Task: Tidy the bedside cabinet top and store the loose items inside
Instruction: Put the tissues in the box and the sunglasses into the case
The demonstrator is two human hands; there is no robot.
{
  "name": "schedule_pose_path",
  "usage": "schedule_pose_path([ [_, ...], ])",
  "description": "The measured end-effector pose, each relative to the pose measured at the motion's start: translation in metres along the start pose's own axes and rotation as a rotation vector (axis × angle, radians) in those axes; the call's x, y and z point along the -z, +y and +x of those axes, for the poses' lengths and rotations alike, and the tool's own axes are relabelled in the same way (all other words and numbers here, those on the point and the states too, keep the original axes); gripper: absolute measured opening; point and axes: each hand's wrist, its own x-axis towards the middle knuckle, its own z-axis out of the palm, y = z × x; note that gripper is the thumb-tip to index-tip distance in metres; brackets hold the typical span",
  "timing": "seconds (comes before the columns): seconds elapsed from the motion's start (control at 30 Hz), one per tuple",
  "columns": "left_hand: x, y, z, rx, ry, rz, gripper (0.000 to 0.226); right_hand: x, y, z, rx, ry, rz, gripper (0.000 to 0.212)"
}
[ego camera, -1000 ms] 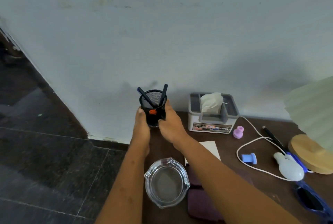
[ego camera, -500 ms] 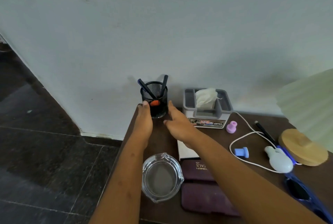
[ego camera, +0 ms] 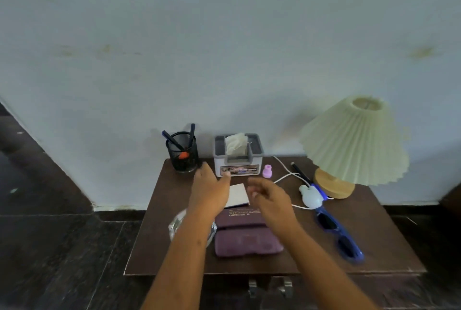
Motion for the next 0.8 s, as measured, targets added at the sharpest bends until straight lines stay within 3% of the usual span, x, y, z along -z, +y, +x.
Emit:
schedule_pose_path([
  [0.1,-0.029,-0.005,-0.051,0.017,-0.126,0.022,0.041,0.009,0.025,-0.040,-0.085,0.157,0.004,0.022],
  [0.2,-0.048,-0.020,-0.085,0.056,-0.230,0.010,0.039,0.022,0.048,-0.055,-0.214,0.043,-0.132,0.021],
  [0.33,-0.050,-0.036,-0.100,0.205,-0.192,-0.179,0.042,0.031,0.057,-0.051,-0.309,0.001,-0.278,0.033],
  [0.43,-0.053,-0.045,-0.099,0.224,-0.143,-0.276,0.042,0.024,0.052,-0.045,-0.390,0.012,-0.135,0.040],
  [0.67,-0.062,-0.045,-0.081,0.181,-0.075,-0.130,0.049,0.012,0.046,-0.027,-0.541,0.007,0.111,0.035],
  [0.8,-0.061,-0.034,-0.078,0.137,-0.134,-0.257,0.046,0.029,0.023,-0.029,-0.469,-0.035,0.391,0.021],
])
